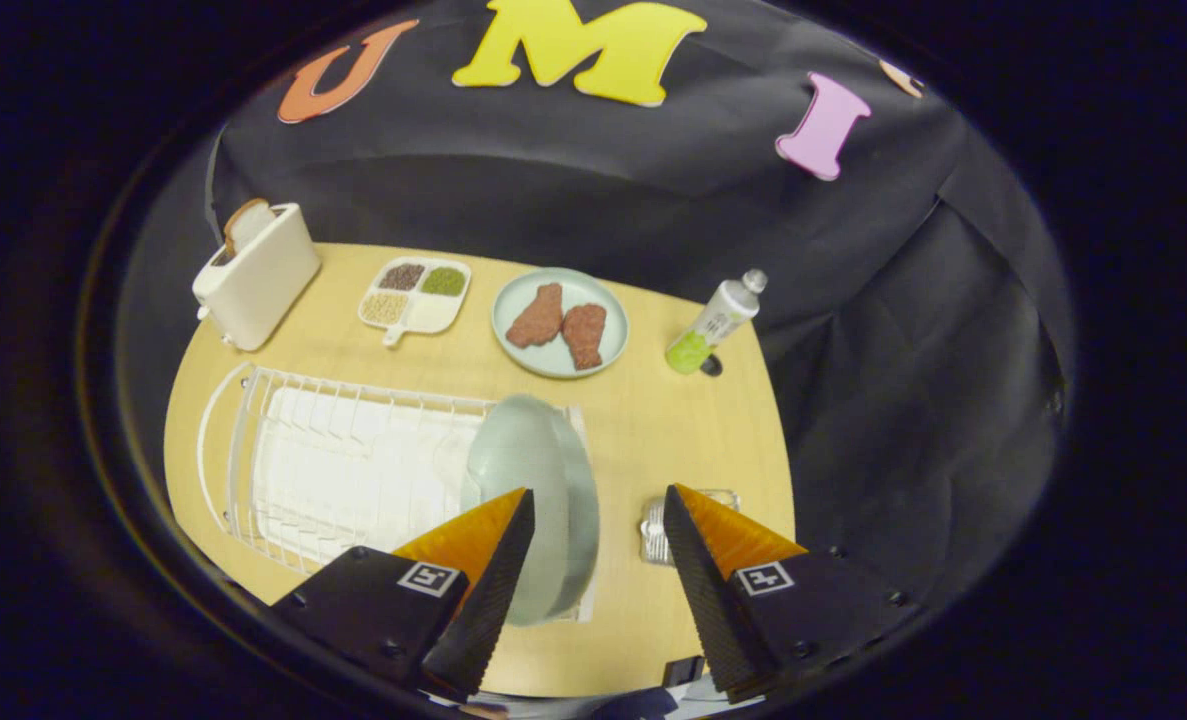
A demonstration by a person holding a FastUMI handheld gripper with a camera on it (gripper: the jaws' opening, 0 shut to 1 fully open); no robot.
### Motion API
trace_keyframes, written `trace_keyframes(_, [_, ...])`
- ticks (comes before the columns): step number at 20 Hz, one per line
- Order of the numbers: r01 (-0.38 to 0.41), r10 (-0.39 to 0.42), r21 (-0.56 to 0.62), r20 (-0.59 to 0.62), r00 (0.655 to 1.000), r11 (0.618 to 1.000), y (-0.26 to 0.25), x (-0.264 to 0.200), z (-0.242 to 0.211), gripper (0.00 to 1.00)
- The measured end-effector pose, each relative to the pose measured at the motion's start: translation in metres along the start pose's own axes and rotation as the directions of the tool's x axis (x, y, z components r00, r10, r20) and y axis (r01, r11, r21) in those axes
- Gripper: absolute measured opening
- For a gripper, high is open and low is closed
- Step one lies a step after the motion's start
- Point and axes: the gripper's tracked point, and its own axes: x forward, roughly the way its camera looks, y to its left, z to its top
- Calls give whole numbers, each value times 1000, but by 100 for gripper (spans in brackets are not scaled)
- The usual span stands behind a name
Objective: Take the plate from the dish rack, then take the spoon from the basket and place it into the plate.
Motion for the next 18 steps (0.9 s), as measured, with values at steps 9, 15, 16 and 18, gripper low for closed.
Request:
trace_keyframes(9, [3, 3, 31, -174, 985, 1000, 20, 29, -9, 36])
trace_keyframes(15, [97, -89, 67, -113, 990, 993, 9, 12, -5, 22])
trace_keyframes(16, [128, -120, 79, -102, 987, 989, 5, 6, -5, 22])
trace_keyframes(18, [169, -164, 84, -65, 984, 982, -3, -4, -3, 21])
